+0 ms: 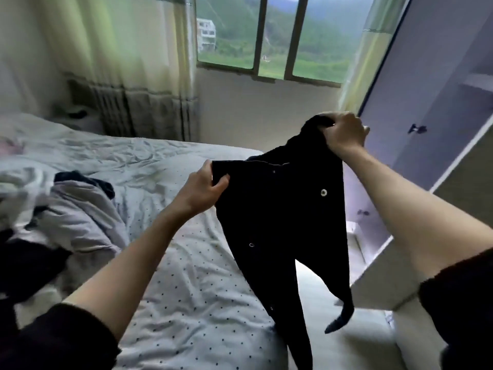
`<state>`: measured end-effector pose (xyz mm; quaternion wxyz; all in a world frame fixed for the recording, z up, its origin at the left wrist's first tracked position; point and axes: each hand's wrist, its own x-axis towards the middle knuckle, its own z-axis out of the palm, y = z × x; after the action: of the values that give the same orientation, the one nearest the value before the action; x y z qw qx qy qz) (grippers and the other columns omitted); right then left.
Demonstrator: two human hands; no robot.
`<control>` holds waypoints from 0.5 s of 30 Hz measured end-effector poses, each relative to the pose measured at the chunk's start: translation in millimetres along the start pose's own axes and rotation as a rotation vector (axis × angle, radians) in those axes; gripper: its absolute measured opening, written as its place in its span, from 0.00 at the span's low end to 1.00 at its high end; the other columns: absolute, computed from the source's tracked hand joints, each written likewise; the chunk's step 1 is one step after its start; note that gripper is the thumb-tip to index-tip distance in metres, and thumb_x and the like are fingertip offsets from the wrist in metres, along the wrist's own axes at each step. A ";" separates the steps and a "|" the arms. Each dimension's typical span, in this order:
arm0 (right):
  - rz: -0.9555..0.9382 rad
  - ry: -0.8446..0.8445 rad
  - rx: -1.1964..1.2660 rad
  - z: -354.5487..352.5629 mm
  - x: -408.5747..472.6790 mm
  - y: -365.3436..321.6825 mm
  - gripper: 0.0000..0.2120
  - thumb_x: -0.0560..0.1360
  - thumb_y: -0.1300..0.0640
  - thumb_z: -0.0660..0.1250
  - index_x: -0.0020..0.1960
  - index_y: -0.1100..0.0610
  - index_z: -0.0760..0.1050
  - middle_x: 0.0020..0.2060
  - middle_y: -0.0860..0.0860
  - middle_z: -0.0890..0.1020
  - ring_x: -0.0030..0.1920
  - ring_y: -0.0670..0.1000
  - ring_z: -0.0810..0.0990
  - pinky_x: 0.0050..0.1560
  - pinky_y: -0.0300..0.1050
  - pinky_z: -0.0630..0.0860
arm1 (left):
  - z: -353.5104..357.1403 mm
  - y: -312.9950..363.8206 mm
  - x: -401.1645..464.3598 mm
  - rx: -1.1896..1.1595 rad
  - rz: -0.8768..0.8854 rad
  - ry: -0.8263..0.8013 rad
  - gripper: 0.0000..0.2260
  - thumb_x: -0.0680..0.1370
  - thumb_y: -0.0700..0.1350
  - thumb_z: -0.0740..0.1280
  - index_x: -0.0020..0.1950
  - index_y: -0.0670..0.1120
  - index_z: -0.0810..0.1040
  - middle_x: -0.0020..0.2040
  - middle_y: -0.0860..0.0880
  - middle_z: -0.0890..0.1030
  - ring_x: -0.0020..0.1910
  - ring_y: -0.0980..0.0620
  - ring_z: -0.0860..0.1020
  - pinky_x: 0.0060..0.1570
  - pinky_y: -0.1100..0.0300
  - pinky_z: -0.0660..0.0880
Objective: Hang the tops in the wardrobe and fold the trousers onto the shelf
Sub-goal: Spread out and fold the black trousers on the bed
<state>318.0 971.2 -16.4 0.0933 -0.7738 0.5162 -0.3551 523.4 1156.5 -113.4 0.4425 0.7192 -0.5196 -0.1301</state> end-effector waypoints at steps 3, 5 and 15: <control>-0.198 -0.199 0.017 97.5 -16.6 -92.8 0.14 0.74 0.56 0.63 0.56 0.46 0.80 0.55 0.53 0.82 0.58 0.57 0.76 0.62 0.50 0.59 | -65.8 -66.0 -29.9 0.106 -0.169 0.193 0.10 0.78 0.48 0.63 0.51 0.43 0.67 0.40 0.48 0.76 0.40 0.51 0.75 0.38 0.59 0.66; -0.310 -0.310 0.007 162.0 -42.1 -144.7 0.12 0.74 0.53 0.63 0.55 0.45 0.81 0.54 0.52 0.82 0.58 0.56 0.77 0.60 0.49 0.60 | -101.4 -111.0 -59.0 0.135 -0.297 0.287 0.10 0.79 0.48 0.63 0.52 0.42 0.67 0.39 0.47 0.77 0.38 0.54 0.78 0.38 0.56 0.67; -0.582 -0.807 -0.035 391.2 -204.5 -243.6 0.11 0.76 0.54 0.62 0.53 0.46 0.81 0.51 0.52 0.83 0.54 0.57 0.78 0.62 0.55 0.65 | -137.2 -307.7 -230.2 0.151 -1.014 0.326 0.14 0.80 0.49 0.60 0.58 0.39 0.68 0.53 0.39 0.76 0.54 0.38 0.76 0.45 0.54 0.68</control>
<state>705.2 1170.7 -270.3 0.1696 -0.9629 0.2076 -0.0297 708.6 1444.8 -334.8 0.3460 0.9207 -0.0396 -0.1763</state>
